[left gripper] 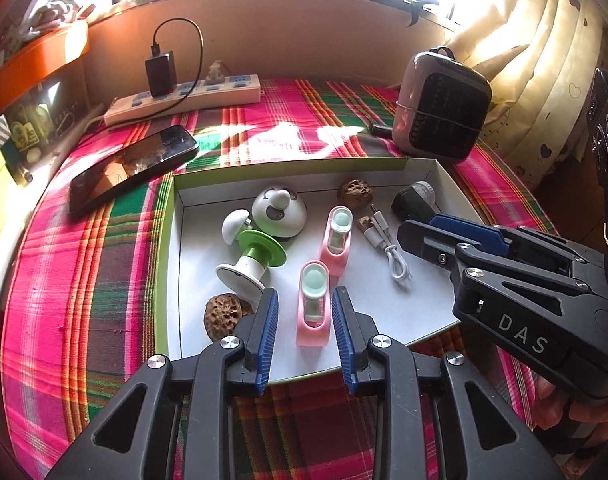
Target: Organize objects
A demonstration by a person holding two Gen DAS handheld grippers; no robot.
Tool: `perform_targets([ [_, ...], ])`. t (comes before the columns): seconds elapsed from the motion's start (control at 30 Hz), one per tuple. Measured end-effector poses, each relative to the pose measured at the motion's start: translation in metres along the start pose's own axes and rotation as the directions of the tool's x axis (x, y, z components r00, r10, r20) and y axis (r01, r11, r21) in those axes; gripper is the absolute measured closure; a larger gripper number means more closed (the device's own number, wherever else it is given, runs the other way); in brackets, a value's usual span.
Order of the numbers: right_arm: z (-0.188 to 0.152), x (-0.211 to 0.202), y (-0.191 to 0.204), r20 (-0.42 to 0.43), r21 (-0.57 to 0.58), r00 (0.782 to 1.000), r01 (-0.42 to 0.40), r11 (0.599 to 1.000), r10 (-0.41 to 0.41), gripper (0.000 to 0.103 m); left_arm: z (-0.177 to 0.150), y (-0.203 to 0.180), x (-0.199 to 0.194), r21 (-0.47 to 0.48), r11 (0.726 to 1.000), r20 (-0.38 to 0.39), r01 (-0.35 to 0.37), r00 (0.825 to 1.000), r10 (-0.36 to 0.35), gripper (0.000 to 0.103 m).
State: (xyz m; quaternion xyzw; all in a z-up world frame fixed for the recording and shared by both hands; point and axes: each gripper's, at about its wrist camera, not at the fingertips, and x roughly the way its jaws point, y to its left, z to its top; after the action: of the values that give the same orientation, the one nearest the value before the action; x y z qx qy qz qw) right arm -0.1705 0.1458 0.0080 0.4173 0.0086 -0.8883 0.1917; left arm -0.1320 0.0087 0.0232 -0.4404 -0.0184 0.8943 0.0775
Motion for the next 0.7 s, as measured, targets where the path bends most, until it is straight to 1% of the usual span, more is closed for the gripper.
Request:
perform_targets([
  [0.17,-0.007,-0.009,0.001,0.018,-0.014,1.000,0.026,1.000,-0.026,0.072,-0.003,0.000,-0.007,0.007,0.999,0.023,-0.036,0.999,0.036,0.077],
  [0.23,-0.009,-0.013,0.001,0.025,-0.012,0.999,0.032,0.999,-0.031,0.071,-0.005,0.000,-0.011,0.003,0.999,0.029,-0.036,0.999,0.036,0.077],
  [0.3,-0.012,-0.018,0.001,0.035,-0.013,0.999,0.041,0.999,-0.040,0.066,-0.006,0.001,-0.014,-0.005,0.999,0.033,-0.038,0.999,0.038,0.077],
  [0.33,-0.014,-0.020,0.001,0.040,-0.014,0.998,0.044,0.999,-0.044,0.063,-0.007,0.000,-0.017,-0.004,0.999,0.041,-0.050,0.998,0.050,0.077],
  [0.4,-0.017,-0.025,0.003,0.048,-0.020,0.998,0.053,0.998,-0.052,0.063,-0.010,-0.001,-0.022,0.002,0.998,0.057,-0.068,0.996,0.067,0.077],
  [0.5,-0.024,-0.031,0.004,0.056,-0.023,0.997,0.062,0.998,-0.060,0.062,-0.015,-0.001,-0.028,-0.006,0.998,0.064,-0.069,0.996,0.070,0.076],
  [0.6,-0.031,-0.037,0.007,0.062,-0.030,0.996,0.065,0.997,-0.063,0.057,-0.021,-0.003,-0.033,0.000,0.995,0.076,-0.098,0.992,0.098,0.075],
  [0.7,-0.038,-0.044,0.009,0.070,-0.036,0.995,0.079,0.996,-0.076,0.055,-0.027,0.000,-0.037,-0.017,0.996,0.067,-0.083,0.994,0.084,0.075],
])
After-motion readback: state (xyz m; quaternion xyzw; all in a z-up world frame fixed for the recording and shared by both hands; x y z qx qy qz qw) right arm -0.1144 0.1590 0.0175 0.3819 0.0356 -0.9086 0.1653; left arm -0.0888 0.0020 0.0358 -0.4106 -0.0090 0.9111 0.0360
